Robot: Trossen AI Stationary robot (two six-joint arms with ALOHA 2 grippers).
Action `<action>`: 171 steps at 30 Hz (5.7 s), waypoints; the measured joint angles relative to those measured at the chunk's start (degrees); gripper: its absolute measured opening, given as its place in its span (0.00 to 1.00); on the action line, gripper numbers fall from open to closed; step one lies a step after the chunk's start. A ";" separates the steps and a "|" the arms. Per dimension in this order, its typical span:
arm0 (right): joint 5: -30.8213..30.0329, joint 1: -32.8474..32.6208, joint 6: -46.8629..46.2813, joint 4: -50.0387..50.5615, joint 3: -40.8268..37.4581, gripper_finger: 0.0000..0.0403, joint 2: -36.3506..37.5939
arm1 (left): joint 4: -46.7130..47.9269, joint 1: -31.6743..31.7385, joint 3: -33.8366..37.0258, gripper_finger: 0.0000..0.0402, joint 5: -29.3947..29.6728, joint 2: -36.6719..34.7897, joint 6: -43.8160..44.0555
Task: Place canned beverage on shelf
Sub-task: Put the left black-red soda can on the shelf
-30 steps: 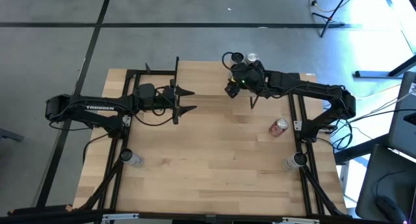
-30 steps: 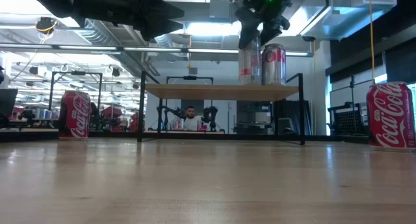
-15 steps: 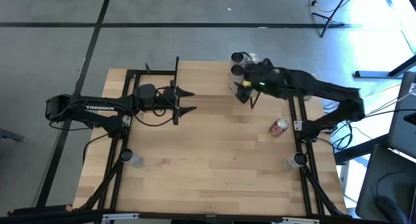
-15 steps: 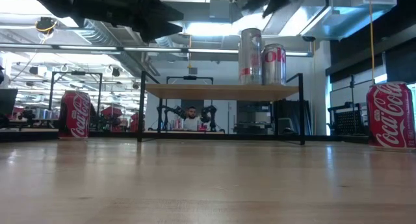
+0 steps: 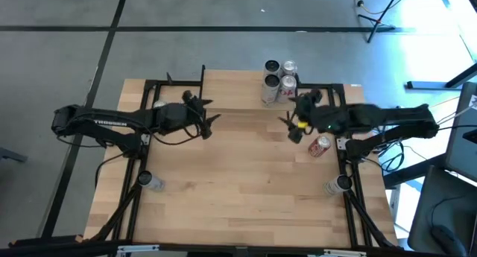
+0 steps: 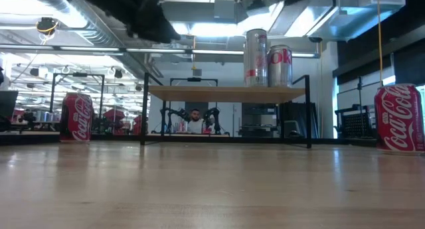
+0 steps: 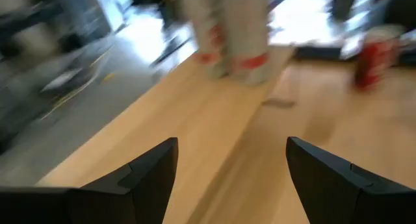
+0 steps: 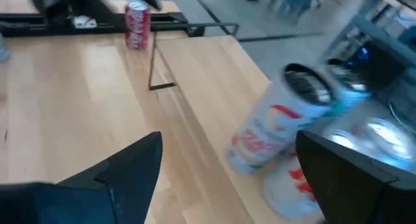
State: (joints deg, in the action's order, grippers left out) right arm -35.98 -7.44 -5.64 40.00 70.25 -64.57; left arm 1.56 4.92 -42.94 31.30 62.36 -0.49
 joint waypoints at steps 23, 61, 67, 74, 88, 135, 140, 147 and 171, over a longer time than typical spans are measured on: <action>5.48 -4.19 4.65 -25.64 -22.39 0.84 0.54 | 70.22 14.58 -12.15 0.67 6.17 -0.38 50.98; 13.59 -4.15 -2.48 -22.43 -22.37 0.84 -0.97 | 59.96 41.58 -2.46 0.67 -10.60 -0.27 20.08; 13.55 -4.18 -1.65 -22.62 -22.37 0.84 -0.97 | 59.96 41.48 -2.38 0.67 -10.34 -0.29 20.11; 13.55 -4.17 -1.82 -23.18 -22.37 0.84 -0.97 | 60.88 38.84 -5.96 0.67 -13.55 -0.17 21.58; 14.16 -4.18 -2.17 -23.13 -22.37 0.84 -0.95 | 60.84 35.18 -8.76 0.67 -19.24 -0.30 16.61; 14.10 -4.15 -2.93 -23.61 -22.35 0.84 -0.95 | 54.61 42.35 -1.83 0.91 -18.64 0.32 17.42; 13.57 -4.15 -2.82 -23.64 -22.35 0.84 -0.95 | 54.32 43.07 0.97 0.91 -21.45 0.32 17.76; 13.56 -4.15 -2.41 -23.64 -22.35 0.84 -0.95 | 54.02 41.67 1.76 0.77 -21.59 0.32 17.03; 13.54 -4.15 -1.56 -23.61 -22.35 0.84 -0.95 | 53.46 38.52 1.76 0.73 -20.16 0.25 17.71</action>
State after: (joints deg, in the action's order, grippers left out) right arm -22.44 -11.60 -7.20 16.38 47.90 -65.52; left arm 55.01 43.44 -41.19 11.14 62.60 17.23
